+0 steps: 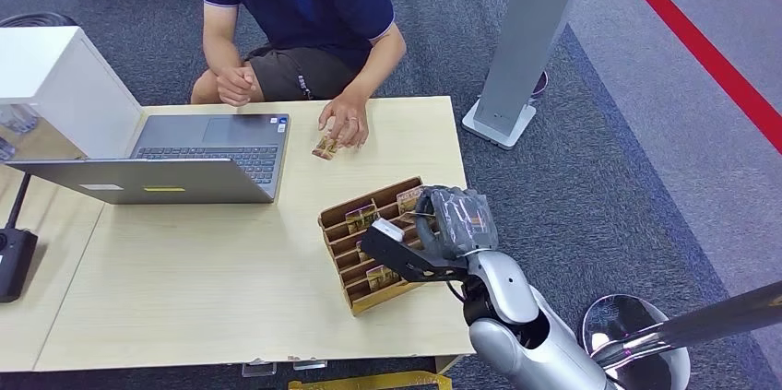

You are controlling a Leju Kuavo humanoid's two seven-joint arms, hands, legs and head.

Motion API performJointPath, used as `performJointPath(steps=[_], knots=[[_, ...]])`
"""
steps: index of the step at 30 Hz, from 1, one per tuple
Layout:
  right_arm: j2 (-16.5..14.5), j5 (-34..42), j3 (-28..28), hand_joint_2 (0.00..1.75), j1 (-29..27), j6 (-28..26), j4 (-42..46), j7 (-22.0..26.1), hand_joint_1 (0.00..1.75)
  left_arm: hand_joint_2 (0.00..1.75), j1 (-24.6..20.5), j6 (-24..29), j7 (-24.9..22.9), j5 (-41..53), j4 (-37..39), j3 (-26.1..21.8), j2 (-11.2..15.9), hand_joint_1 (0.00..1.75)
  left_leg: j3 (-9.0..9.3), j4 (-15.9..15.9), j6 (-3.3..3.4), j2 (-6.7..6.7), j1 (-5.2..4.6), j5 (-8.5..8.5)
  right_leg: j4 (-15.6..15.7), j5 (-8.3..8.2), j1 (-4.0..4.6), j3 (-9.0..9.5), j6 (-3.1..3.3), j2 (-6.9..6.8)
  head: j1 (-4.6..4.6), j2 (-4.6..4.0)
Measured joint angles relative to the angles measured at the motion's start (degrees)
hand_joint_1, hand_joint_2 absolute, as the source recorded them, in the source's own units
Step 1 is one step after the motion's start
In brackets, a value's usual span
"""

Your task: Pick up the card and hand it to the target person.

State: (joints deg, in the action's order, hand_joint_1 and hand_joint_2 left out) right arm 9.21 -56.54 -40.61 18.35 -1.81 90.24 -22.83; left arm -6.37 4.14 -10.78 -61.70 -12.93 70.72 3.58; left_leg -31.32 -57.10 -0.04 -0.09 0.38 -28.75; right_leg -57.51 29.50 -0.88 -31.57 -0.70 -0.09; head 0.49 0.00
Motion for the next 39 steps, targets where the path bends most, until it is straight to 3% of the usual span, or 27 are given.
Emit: performJointPath(steps=[7, 12, 23, 31, 35, 39], knots=[[0.3, 1.4, -0.1, 1.75, 3.4, 0.4, 5.1, 0.8, 1.52, 0.0, 0.0, 0.0, 0.1, -0.4, 0.1, 0.0, 0.0, 0.0, -0.01, 0.0, 0.0, 0.0, 0.0, 0.0, 0.0, 0.0, 0.0, 0.01, 0.0, 0.0, 0.03, 0.0], [-0.4, 4.6, -0.7, 1.75, 7.9, 0.1, 3.4, 1.9, 1.52, 0.0, -0.1, 0.3, 1.2, 0.4, 0.1, -0.1, -0.9, 0.0, -0.03, 0.0, 0.0, -0.01, 0.0, 0.0, 0.0, 0.0, 0.0, 0.01, 0.0, 0.0, 0.07, 0.0], [-9.5, 9.8, -5.2, 1.75, 21.9, -7.1, -22.2, 7.5, 1.52, 0.0, -0.2, 0.7, 1.1, 3.1, 0.1, 0.0, -1.6, 0.0, -0.07, 0.0, 0.0, -0.03, 0.0, 0.03, -0.1, -0.01, 0.01, -0.02, 0.01, -0.05, -0.04, 0.0], [-15.6, 9.8, -7.9, 1.75, 26.4, -9.9, -40.6, 9.4, 1.52, 0.0, -0.2, 0.7, 1.1, 3.6, 0.1, 0.0, -1.6, 0.0, -0.09, 0.0, 0.0, -0.05, -0.01, 0.03, -0.1, 0.0, 0.0, -0.03, 0.0, -0.07, 0.07, 0.0], [-17.1, 9.8, -8.6, 1.75, 27.2, -10.4, -45.9, 9.8, 0.0, 0.0, -0.2, 0.5, 1.1, 3.6, 0.1, 0.0, -1.6, 0.0, -0.09, 0.0, 0.0, -0.05, -0.01, 0.03, -0.1, 0.0, 0.0, -0.03, 0.0, -0.07, 0.09, 0.0], [-18.0, 9.9, -9.0, 1.75, 27.6, -11.0, -49.7, 10.1, 0.0, 0.0, -0.2, 0.3, 1.1, 3.7, 0.1, 0.0, -1.6, 0.0, -0.07, 0.0, 0.0, -0.04, -0.01, 0.03, -0.1, 0.0, 0.0, -0.04, 0.0, -0.06, 0.03, 0.0]])
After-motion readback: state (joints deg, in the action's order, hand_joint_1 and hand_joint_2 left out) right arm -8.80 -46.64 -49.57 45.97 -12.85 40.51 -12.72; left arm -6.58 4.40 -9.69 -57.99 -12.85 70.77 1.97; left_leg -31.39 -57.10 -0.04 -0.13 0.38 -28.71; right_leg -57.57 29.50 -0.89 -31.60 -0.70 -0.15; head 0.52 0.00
